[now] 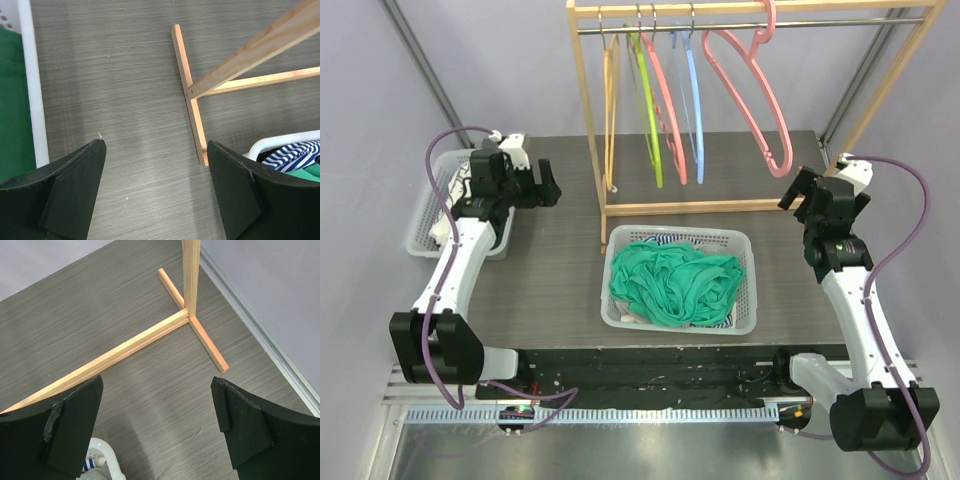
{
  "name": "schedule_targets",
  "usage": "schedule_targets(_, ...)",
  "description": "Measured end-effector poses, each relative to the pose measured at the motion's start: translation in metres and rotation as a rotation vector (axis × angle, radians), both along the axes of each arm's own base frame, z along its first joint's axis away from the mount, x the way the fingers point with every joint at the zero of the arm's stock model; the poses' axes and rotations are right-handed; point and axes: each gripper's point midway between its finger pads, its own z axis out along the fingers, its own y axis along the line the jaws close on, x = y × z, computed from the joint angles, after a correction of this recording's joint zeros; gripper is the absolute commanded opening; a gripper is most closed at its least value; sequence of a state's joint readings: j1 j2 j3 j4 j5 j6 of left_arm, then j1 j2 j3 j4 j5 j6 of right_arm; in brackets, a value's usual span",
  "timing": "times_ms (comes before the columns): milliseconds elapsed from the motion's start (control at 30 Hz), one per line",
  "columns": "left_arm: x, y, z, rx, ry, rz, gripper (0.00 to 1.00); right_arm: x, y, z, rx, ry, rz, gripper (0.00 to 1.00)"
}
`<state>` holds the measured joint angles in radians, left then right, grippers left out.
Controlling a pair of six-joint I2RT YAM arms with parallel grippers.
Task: Remove the tank top from the hanger
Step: Reset both arms
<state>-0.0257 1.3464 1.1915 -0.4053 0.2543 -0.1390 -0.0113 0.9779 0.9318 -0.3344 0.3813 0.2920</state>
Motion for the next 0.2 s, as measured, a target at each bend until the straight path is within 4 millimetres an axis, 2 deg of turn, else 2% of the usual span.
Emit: schedule_targets(200, 0.003, 0.002, -0.003, -0.018, 0.04, 0.037, 0.92, 0.007, 0.007, 0.019, -0.007, 0.0, -0.014, 1.0)
